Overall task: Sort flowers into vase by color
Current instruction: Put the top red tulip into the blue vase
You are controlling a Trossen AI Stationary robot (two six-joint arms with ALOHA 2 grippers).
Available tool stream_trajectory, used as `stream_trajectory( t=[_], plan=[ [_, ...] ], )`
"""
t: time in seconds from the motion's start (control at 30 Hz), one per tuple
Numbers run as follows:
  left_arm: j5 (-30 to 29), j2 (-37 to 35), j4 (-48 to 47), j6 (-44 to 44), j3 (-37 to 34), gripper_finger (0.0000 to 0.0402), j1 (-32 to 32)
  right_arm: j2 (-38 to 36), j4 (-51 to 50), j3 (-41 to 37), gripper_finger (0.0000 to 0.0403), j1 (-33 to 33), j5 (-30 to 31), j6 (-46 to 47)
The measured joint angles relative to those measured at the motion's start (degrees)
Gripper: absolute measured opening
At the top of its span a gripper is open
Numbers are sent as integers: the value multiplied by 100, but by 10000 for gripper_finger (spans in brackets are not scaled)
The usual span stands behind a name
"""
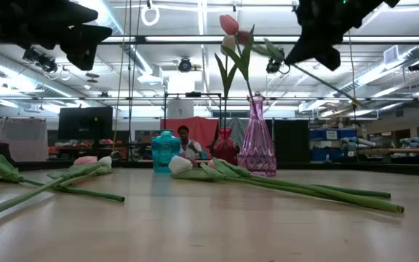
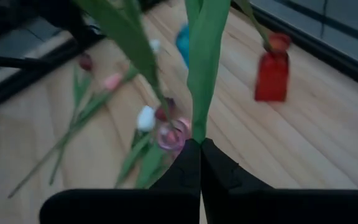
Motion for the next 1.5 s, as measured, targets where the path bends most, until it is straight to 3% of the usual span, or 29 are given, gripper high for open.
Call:
stream_trajectory(
  t=[0.37, 0.57, 0.9, 1.3, 1.5],
  plan=[
    [21, 704, 842, -56, 2, 176, -17, -96, 233, 0, 5, 336, 35, -61],
    [13, 825, 845, -42, 15, 176, -294, -235, 538, 0, 5, 587, 0, -69],
    [-531, 1497, 275, 365, 727, 176, -755, -164, 1186, 2, 5, 1014, 43, -82],
    [-382, 2138, 1516, 249, 813, 176, -754, 365, 2616, 4, 5, 1677, 194, -685],
    [-337, 2437, 1922, 251, 813, 176, -754, 977, 3754, 4, 5, 1917, 186, -1048]
  ],
)
